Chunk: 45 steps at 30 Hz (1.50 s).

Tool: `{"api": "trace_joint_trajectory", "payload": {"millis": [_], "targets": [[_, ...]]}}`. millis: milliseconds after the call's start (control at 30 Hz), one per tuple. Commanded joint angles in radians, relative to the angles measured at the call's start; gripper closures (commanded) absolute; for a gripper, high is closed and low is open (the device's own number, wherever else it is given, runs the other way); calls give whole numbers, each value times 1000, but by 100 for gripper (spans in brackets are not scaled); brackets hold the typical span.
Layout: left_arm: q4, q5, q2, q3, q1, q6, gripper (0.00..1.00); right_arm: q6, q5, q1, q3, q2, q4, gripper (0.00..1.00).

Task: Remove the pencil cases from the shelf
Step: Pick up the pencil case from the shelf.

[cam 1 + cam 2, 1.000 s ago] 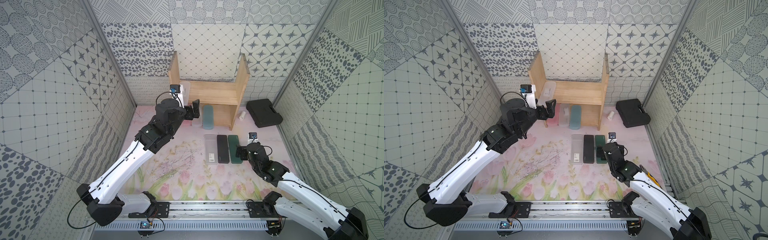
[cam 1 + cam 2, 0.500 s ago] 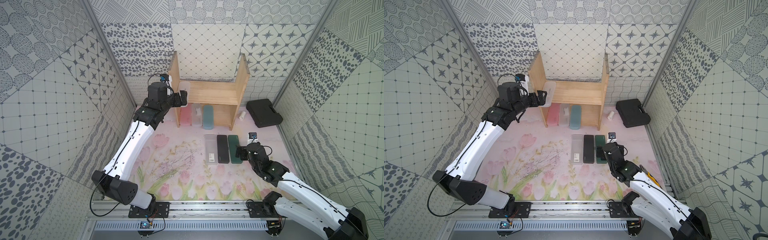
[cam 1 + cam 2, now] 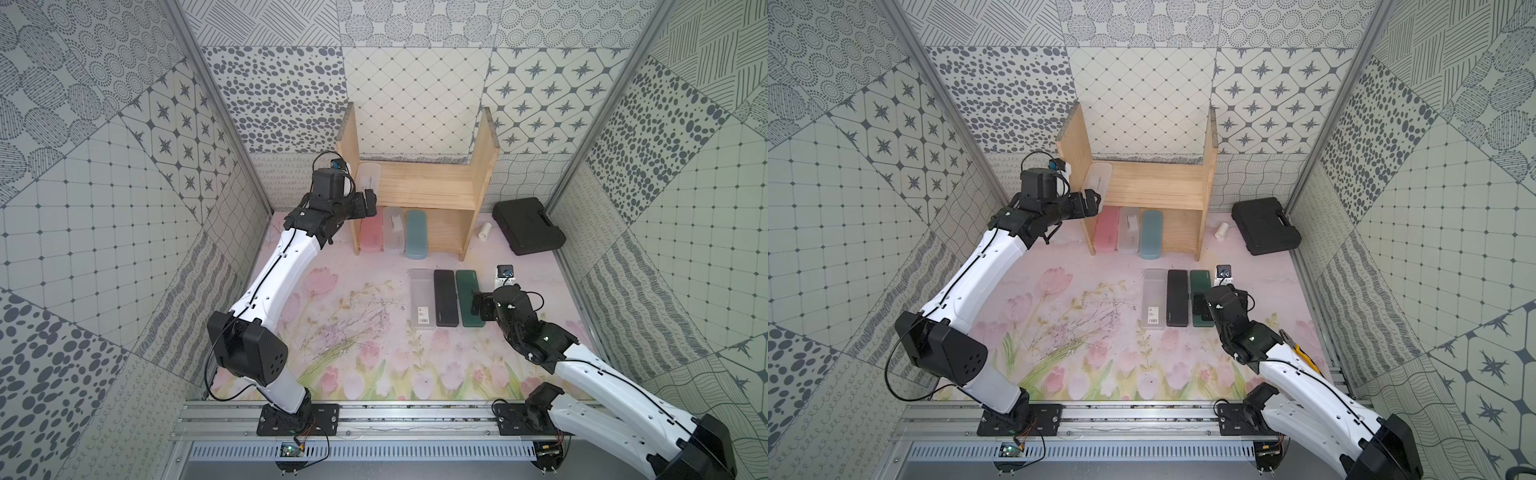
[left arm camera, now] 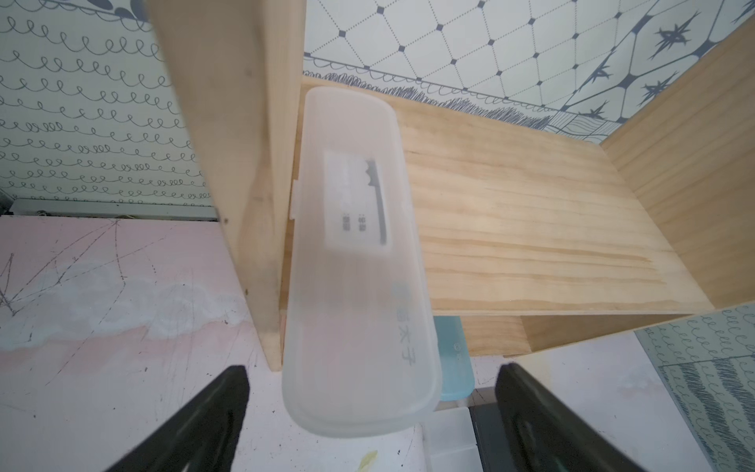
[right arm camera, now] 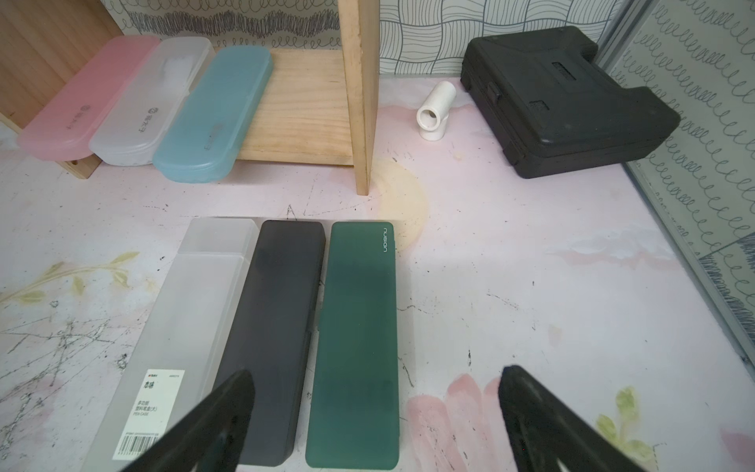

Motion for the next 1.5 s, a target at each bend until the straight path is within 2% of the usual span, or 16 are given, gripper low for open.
{"api": "trace_joint_trajectory", "payload": {"millis": [0,200,600,900,1100,1400,1467], "targets": [[2,-36,24,1,7,24,1,0,-7,-5,-6,7,40,2],[1,-39,46,1,-3,32,4,0,-5,-5,-6,13,41,2],[-22,-150,84,29,-55,99,5,0,-6,-5,-4,21,42,2],[-45,-270,115,69,-104,162,9,0,-5,-5,-4,19,41,2],[-51,-306,121,78,-109,168,12,0,-7,-5,-4,20,41,2],[-49,-316,116,74,-111,172,21,0,-8,-5,-5,20,41,2],[-47,-316,109,70,-113,172,25,1,-6,-5,-4,19,41,2]]}}
